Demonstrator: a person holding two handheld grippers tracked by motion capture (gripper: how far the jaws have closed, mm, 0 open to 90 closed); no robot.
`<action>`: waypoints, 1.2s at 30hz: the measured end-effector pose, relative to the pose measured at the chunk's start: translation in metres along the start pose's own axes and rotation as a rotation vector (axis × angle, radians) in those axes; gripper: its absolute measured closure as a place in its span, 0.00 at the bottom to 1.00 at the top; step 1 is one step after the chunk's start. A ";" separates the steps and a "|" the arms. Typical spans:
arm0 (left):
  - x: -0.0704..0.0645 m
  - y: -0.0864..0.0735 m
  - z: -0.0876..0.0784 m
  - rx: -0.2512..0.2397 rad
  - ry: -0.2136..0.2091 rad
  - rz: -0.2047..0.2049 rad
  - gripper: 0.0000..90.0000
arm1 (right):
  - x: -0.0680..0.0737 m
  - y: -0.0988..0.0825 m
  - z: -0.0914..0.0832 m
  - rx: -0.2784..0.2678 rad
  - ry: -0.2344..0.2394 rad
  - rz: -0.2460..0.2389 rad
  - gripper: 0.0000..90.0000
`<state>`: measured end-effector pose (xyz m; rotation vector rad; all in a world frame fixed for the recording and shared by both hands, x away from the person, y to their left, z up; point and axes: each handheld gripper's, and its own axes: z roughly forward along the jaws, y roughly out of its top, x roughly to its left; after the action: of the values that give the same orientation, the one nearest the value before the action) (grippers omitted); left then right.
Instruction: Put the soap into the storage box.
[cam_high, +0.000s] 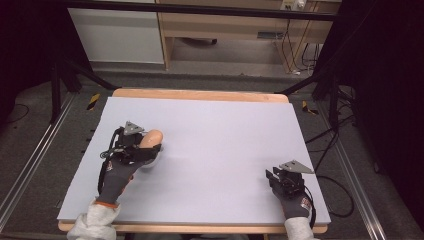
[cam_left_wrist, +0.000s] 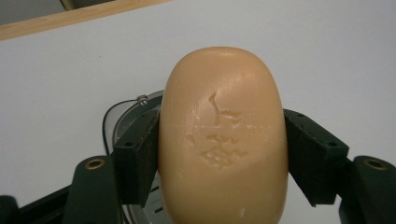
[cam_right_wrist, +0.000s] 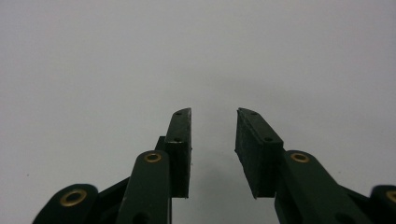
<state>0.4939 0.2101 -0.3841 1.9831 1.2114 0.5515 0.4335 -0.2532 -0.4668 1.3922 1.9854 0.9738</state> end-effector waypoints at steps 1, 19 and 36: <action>0.001 0.000 0.001 0.003 0.005 -0.001 0.36 | 0.000 0.000 0.000 -0.001 0.000 0.001 0.73; 0.010 -0.006 0.011 0.034 0.048 -0.026 0.36 | 0.001 0.000 0.000 0.004 0.002 0.002 0.73; 0.014 -0.012 0.025 0.066 0.064 -0.043 0.36 | 0.002 0.001 0.000 0.006 0.010 0.008 0.73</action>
<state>0.5101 0.2169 -0.4095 2.0028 1.3244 0.5632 0.4334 -0.2513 -0.4666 1.4026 1.9932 0.9806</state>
